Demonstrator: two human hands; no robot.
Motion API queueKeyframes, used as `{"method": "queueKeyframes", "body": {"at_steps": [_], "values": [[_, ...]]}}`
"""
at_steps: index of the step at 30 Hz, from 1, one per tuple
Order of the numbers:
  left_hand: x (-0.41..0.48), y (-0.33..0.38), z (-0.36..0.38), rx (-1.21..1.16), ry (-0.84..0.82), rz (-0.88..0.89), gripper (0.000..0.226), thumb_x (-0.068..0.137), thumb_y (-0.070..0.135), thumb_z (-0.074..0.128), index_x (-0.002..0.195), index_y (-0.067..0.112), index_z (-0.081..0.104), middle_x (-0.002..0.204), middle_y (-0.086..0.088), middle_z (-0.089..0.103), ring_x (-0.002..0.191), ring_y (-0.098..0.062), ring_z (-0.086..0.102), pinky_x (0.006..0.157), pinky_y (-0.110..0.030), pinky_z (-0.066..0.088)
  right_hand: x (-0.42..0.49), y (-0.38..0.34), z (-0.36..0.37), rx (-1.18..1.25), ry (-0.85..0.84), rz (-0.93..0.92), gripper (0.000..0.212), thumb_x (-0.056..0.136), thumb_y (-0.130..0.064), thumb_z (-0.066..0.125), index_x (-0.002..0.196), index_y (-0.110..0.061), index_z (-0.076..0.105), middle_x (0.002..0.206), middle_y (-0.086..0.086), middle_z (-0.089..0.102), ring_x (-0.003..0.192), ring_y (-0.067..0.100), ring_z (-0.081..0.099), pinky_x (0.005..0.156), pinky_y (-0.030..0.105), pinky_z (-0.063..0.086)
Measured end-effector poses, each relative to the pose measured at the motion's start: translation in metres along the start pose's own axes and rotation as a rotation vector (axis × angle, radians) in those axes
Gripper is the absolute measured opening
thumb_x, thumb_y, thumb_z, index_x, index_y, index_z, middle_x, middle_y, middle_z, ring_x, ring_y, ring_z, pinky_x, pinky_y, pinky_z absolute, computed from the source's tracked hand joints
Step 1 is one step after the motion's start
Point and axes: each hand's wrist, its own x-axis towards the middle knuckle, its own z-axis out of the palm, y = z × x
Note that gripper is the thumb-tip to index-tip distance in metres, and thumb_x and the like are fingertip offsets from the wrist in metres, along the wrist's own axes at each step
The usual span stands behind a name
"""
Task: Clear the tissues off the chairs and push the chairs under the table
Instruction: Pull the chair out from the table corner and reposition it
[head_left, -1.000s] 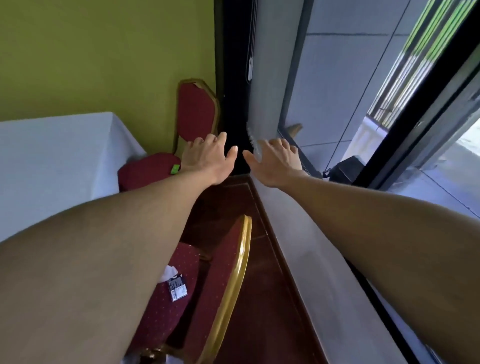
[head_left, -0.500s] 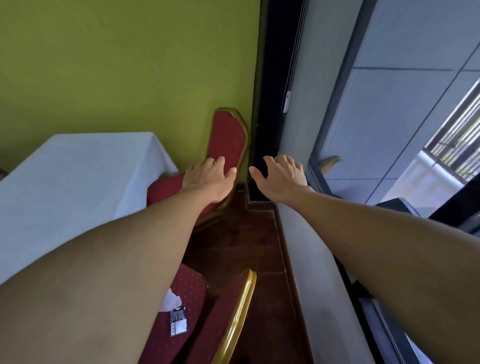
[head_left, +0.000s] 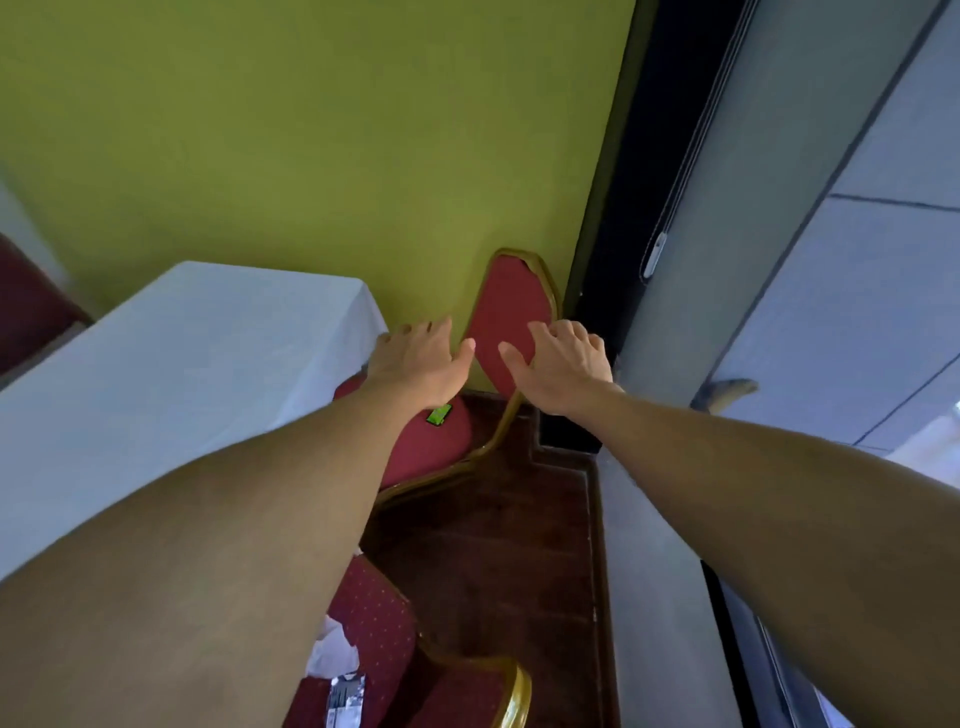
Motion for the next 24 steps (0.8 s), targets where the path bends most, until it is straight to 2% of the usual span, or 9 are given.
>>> {"method": "queueKeyframes", "body": {"at_steps": [5, 8, 14, 18, 24], "values": [[0.017, -0.025, 0.005, 0.001, -0.004, -0.063, 0.067, 0.102, 0.056, 0.018, 0.155, 0.016, 0.026, 0.152, -0.014, 0.041, 0.136, -0.037, 0.040, 0.110, -0.052, 0.032, 0.030, -0.019, 0.010, 0.016, -0.007, -0.037, 0.077, 0.096, -0.070, 0.022, 0.146, -0.016, 0.043, 0.146, 0.017, 0.047, 0.137, 0.036, 0.038, 0.111, 0.050, 0.031], [0.025, -0.039, 0.003, 0.015, 0.011, -0.119, 0.063, 0.102, 0.055, 0.020, 0.148, 0.016, 0.035, 0.145, -0.015, 0.047, 0.130, -0.039, 0.044, 0.107, -0.051, 0.033, 0.048, -0.036, 0.015, 0.031, 0.010, -0.078, 0.076, 0.096, -0.069, 0.022, 0.146, -0.015, 0.044, 0.146, 0.016, 0.046, 0.136, 0.035, 0.039, 0.112, 0.049, 0.031], [0.051, -0.056, -0.003, 0.073, 0.067, -0.233, 0.059, 0.102, 0.053, 0.022, 0.147, 0.016, 0.037, 0.142, -0.013, 0.050, 0.130, -0.034, 0.045, 0.105, -0.048, 0.033, 0.100, -0.066, 0.026, 0.043, 0.001, -0.211, 0.072, 0.098, -0.067, 0.025, 0.144, -0.016, 0.046, 0.144, 0.016, 0.048, 0.135, 0.035, 0.039, 0.111, 0.048, 0.030], [0.077, -0.059, -0.003, 0.076, 0.067, -0.310, 0.061, 0.103, 0.052, 0.022, 0.151, 0.017, 0.031, 0.145, -0.013, 0.047, 0.132, -0.033, 0.042, 0.107, -0.047, 0.031, 0.142, -0.077, 0.038, 0.046, -0.010, -0.301, 0.071, 0.097, -0.067, 0.023, 0.137, -0.015, 0.052, 0.137, 0.016, 0.052, 0.130, 0.035, 0.044, 0.107, 0.048, 0.034], [0.122, -0.047, 0.000, 0.054, 0.066, -0.374, 0.063, 0.102, 0.053, 0.021, 0.154, 0.017, 0.027, 0.150, -0.013, 0.043, 0.135, -0.034, 0.040, 0.108, -0.046, 0.029, 0.193, -0.064, 0.045, 0.051, -0.020, -0.371, 0.069, 0.099, -0.064, 0.022, 0.136, -0.013, 0.051, 0.139, 0.018, 0.049, 0.132, 0.035, 0.042, 0.109, 0.047, 0.032]]}}
